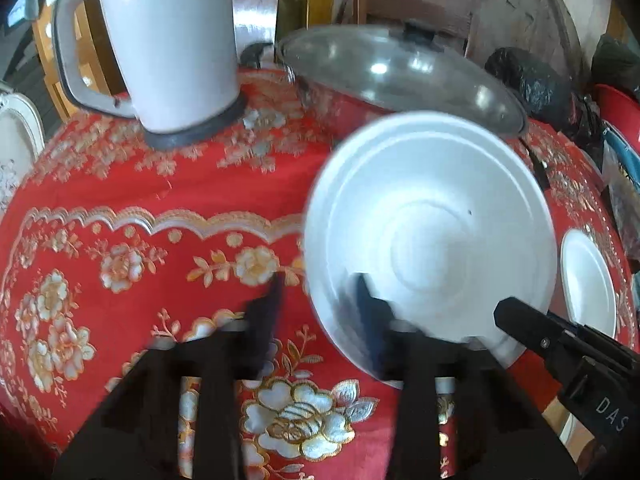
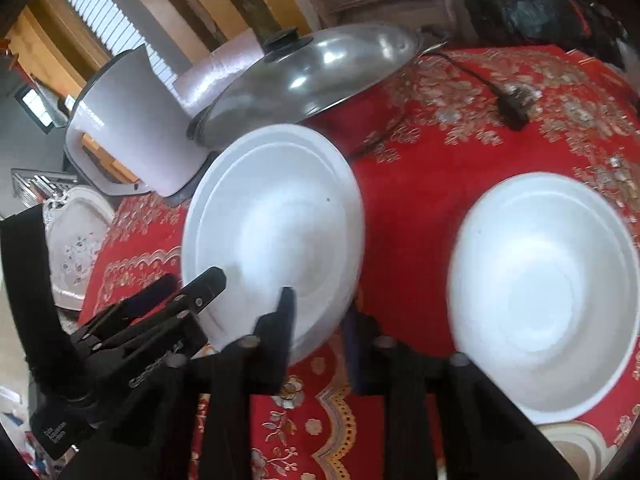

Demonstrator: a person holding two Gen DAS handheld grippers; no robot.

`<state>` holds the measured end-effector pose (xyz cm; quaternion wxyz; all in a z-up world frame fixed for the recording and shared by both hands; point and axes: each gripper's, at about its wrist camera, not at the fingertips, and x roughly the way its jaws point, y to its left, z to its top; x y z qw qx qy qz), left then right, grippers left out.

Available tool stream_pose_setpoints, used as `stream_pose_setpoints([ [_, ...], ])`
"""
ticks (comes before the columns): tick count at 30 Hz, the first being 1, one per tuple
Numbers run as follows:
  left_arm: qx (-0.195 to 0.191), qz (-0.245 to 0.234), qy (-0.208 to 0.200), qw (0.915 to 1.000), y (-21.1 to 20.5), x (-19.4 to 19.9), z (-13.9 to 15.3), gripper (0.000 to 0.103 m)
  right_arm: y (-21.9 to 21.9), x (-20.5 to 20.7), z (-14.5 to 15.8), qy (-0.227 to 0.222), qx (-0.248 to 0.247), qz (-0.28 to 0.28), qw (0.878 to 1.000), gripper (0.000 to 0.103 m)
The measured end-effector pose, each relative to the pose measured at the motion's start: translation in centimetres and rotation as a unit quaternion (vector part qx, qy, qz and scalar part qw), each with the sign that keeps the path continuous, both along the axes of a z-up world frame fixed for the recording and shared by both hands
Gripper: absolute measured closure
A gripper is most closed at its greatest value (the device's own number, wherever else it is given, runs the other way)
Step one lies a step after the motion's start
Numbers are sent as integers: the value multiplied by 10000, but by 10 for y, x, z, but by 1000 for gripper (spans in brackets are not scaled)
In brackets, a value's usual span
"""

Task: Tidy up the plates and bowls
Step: 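Close both grippers on the white plate rim and lift it, then carry the white plate with both grippers over the green bowl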

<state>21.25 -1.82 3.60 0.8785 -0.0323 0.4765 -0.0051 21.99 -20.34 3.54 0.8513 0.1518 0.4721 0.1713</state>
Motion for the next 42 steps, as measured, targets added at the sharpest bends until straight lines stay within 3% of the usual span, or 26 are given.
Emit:
stream_pose_setpoints([
  [2,-49,-50,122,9999,1,-1,-3,80,0,-1,0,15,83,55,9999,92],
  [18,-54,82,-77,9999,34,-91,19,81,17,-58,8,-108,307,538,9980,92],
  [31,30,511,-352,9981,85,-177,32,81,64,-112,8,-81,378,1173,9923,92],
  [42,-34,1011,-709,9923,142,-241,56,81,124,-148,32,-401,260,1767,9831,91],
])
